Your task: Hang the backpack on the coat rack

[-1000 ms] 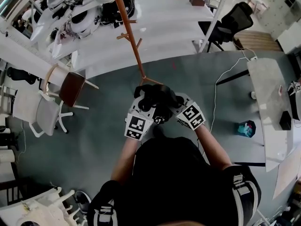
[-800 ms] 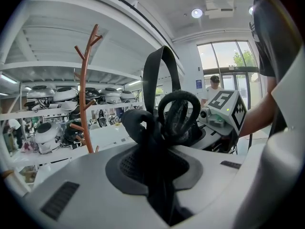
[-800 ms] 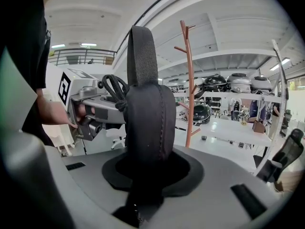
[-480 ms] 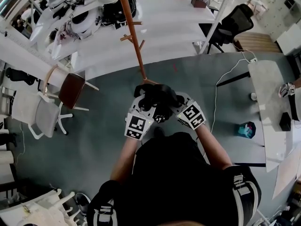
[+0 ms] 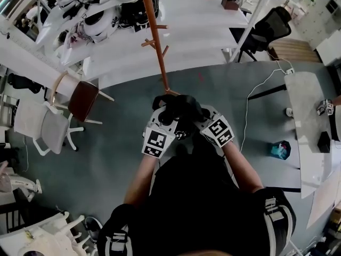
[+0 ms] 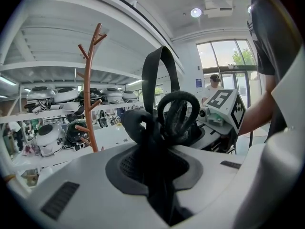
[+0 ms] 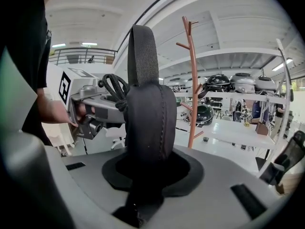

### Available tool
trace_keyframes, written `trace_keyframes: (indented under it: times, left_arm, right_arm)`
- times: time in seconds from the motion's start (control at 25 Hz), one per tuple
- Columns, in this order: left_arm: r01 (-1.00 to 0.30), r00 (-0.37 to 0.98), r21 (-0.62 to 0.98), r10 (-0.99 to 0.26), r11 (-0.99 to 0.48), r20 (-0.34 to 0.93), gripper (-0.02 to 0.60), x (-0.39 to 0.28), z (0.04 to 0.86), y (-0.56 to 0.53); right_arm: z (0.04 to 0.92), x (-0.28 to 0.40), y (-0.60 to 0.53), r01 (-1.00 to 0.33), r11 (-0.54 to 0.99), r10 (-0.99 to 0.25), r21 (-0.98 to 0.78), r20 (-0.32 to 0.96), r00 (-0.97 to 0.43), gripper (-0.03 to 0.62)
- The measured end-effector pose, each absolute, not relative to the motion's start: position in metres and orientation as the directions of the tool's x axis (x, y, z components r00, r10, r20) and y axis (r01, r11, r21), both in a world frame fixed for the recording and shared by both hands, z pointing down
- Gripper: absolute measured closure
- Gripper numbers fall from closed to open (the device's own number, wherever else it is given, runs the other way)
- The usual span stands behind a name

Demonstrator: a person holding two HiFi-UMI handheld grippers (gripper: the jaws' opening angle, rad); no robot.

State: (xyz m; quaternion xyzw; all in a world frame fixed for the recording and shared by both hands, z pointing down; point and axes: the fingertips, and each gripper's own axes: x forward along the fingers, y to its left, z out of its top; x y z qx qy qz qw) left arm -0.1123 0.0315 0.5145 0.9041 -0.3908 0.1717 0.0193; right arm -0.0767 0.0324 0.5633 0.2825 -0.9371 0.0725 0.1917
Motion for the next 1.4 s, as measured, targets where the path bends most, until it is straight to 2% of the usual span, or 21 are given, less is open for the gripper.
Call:
trace_keyframes:
  times: [0.84,1.4]
  left_arm:
    - [-0.751,0.593,-0.099,-0.732,-0.653,0.337,0.497,-0.125,0.521,-0.063]
    - [-0.802,0.527,-0.092,-0.772,-0.59,0.355,0.497,-0.14,0.518,-0.151]
  right_arm:
    - [0.568,-0.09,-0.064,-0.512,0.858,-0.458,-0.034,0.399,-0.795,0.471]
    - [0.564,-0.107,-0.153,-0.436,0.896,-0.369,-0.082,0.408,-0.835,0.471]
